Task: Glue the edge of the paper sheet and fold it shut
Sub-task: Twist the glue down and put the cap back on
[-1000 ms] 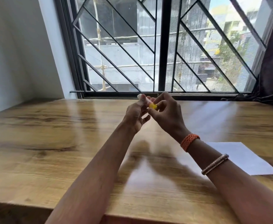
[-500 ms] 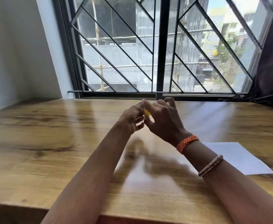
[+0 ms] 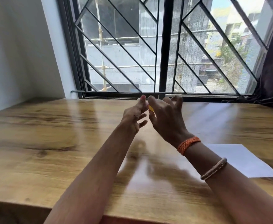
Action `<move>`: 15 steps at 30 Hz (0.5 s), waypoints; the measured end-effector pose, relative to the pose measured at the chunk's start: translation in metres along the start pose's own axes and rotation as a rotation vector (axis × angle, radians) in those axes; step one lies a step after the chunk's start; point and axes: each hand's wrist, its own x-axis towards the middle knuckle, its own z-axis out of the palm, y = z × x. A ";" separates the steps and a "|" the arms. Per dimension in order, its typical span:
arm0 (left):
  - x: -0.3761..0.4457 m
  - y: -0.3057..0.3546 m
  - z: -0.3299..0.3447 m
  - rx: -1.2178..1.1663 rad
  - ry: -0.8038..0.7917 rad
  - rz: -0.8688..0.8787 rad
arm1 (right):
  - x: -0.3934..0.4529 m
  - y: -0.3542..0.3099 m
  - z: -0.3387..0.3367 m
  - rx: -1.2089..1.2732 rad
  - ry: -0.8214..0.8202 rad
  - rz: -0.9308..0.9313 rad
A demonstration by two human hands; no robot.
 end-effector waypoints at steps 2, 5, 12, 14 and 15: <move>-0.001 0.000 0.001 -0.018 0.060 0.001 | -0.001 -0.003 -0.001 -0.060 -0.001 -0.077; -0.001 -0.003 0.001 -0.015 0.067 -0.009 | -0.001 -0.005 -0.001 0.201 -0.044 0.084; 0.000 -0.001 0.006 -0.121 -0.114 0.004 | 0.008 -0.004 -0.011 1.325 -0.266 0.962; 0.002 0.000 0.006 -0.103 -0.063 0.027 | 0.009 -0.006 -0.013 1.366 -0.284 0.976; 0.003 0.000 0.006 -0.073 -0.016 0.035 | 0.006 -0.006 -0.010 1.193 -0.234 0.817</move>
